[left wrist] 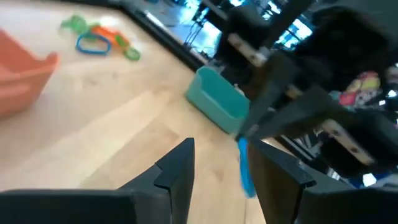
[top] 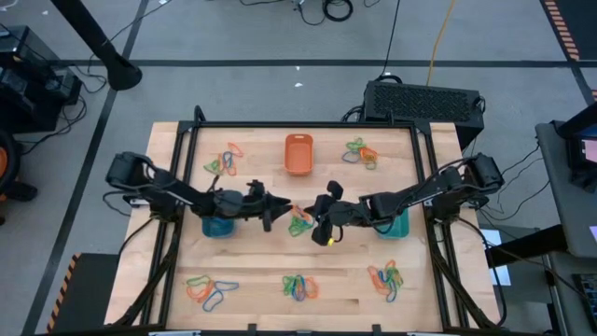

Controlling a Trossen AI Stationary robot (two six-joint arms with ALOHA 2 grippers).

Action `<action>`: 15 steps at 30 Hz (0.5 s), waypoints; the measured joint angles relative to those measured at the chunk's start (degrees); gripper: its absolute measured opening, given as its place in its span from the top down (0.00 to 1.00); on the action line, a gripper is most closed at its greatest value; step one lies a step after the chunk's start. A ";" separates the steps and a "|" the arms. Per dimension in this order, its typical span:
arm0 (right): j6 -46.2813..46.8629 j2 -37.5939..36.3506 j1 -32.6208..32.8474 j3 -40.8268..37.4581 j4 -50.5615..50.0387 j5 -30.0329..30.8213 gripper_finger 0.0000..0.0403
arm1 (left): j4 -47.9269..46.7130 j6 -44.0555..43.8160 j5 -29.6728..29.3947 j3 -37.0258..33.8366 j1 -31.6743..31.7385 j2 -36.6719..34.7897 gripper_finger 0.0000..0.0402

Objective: Sort rubber bands into baskets
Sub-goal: Put the blue rubber band into the blue bin

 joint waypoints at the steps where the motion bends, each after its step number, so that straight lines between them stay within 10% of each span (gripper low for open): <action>1: 0.01 0.00 0.00 0.00 0.03 -0.04 1.00 | 0.98 -0.37 0.68 0.70 0.17 1.16 0.63; 15: 0.00 -0.02 0.00 0.02 -0.78 -0.01 1.00 | 5.36 -5.95 8.01 5.99 0.92 9.57 0.63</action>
